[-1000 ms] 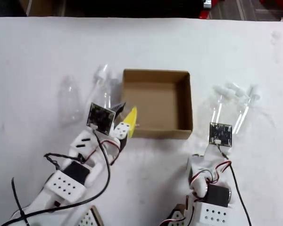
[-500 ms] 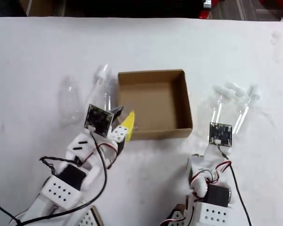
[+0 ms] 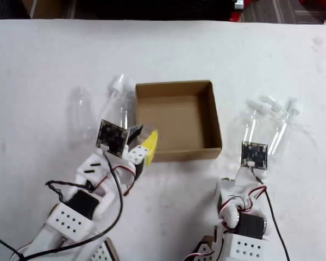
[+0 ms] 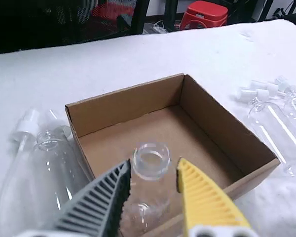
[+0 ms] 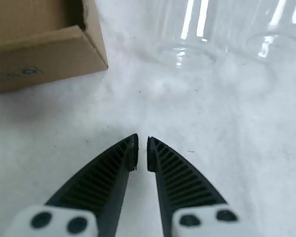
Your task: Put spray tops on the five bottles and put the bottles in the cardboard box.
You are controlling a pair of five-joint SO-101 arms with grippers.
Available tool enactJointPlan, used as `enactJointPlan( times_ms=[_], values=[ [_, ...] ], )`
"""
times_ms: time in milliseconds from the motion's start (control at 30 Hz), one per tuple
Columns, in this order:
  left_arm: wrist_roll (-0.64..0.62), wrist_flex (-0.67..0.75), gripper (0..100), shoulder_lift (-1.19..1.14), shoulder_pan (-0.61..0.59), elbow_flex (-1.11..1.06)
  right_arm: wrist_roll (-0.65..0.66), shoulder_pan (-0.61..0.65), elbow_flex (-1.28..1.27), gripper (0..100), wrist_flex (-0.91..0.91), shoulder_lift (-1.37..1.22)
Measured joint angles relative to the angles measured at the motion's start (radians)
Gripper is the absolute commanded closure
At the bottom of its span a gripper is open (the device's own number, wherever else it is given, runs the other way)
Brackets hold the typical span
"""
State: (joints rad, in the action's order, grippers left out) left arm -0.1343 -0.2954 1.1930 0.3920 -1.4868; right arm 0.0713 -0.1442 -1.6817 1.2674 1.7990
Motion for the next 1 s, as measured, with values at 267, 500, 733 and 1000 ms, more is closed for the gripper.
enactJointPlan(
  times_ms=[267, 500, 733, 1000],
  values=[
    [-0.014, -0.189, 82, 0.0, 0.0, 0.146, 0.0, 0.0, 0.0, 98.1, 0.0, 0.0],
    [-0.018, -0.261, 82, 0.0, -0.006, 0.304, 0.0, 0.0, 0.0, 98.1, 0.0, 0.0],
    [-0.021, -0.591, 82, 0.002, -0.114, 0.6, 0.0, 0.0, 0.0, 98.1, 0.0, 0.0],
    [-0.021, -0.727, 82, -0.064, -0.269, 0.709, 0.0, 0.0, 0.0, 98.1, 0.0, 0.0]
  ],
)
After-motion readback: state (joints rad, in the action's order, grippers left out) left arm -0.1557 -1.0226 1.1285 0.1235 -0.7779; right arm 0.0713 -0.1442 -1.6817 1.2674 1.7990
